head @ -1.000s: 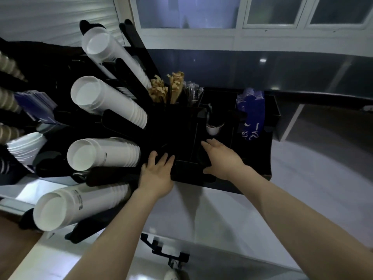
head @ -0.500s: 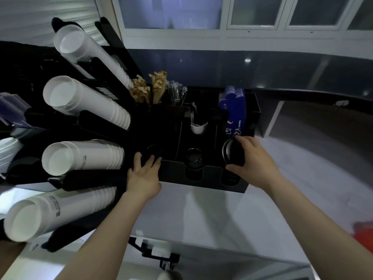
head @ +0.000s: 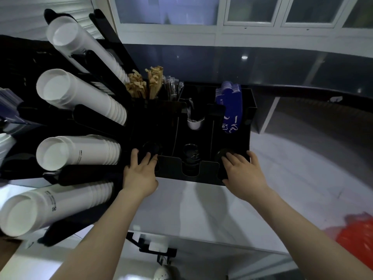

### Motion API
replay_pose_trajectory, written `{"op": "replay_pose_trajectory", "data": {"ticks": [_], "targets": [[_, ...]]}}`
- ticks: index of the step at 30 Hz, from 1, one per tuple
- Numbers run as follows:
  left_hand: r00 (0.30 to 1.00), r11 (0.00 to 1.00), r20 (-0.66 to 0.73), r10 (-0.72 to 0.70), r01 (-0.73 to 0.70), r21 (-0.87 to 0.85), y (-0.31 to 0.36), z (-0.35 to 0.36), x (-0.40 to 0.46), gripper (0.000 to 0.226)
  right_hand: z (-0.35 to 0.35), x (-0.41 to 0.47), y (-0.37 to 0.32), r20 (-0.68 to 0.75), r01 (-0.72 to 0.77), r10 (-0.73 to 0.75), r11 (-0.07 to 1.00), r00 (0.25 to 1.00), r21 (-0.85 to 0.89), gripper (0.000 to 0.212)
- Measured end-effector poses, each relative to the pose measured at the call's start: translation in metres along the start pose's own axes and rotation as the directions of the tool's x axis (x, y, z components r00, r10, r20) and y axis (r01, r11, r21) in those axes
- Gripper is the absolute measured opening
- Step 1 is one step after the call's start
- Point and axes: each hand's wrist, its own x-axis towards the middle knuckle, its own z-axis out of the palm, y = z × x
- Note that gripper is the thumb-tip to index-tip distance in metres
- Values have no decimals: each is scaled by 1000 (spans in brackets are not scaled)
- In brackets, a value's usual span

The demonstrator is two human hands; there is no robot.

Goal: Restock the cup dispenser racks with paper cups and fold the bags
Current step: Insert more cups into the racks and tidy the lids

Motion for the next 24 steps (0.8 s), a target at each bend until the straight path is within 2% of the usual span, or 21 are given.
{"op": "replay_pose_trajectory", "data": {"ticks": [3,8,10,11,13,16,19,24], "targets": [[1000,1000,-6,-12,12,-15,2,0,-1,75,-1,3,-3,75,-31,31,999,997,-13,68],[1000,990,-12,5,-7,-143,0,-7,-2,71,-19,13,-1,219,-141,85,957,972,254,62],[1000,978,-24,5,-10,-209,0,-11,-3,73,-25,10,-8,146,-180,137,924,980,338,72],[999,975,-42,6,-15,-224,1,-13,-4,74,-27,8,-14,71,-150,134,921,988,358,78],[996,972,-86,13,-33,-232,4,-16,-6,77,-32,10,-31,-45,-15,32,937,998,348,83],[993,966,-112,43,-70,-250,8,-22,-9,79,-36,21,-59,-21,132,-131,967,991,217,75],[991,957,-129,46,-81,-280,8,-25,-15,79,-37,30,-75,98,154,-163,983,982,96,64],[989,950,-122,83,-116,-290,8,-29,-27,76,-41,36,-77,214,113,-144,982,966,153,59]]}}
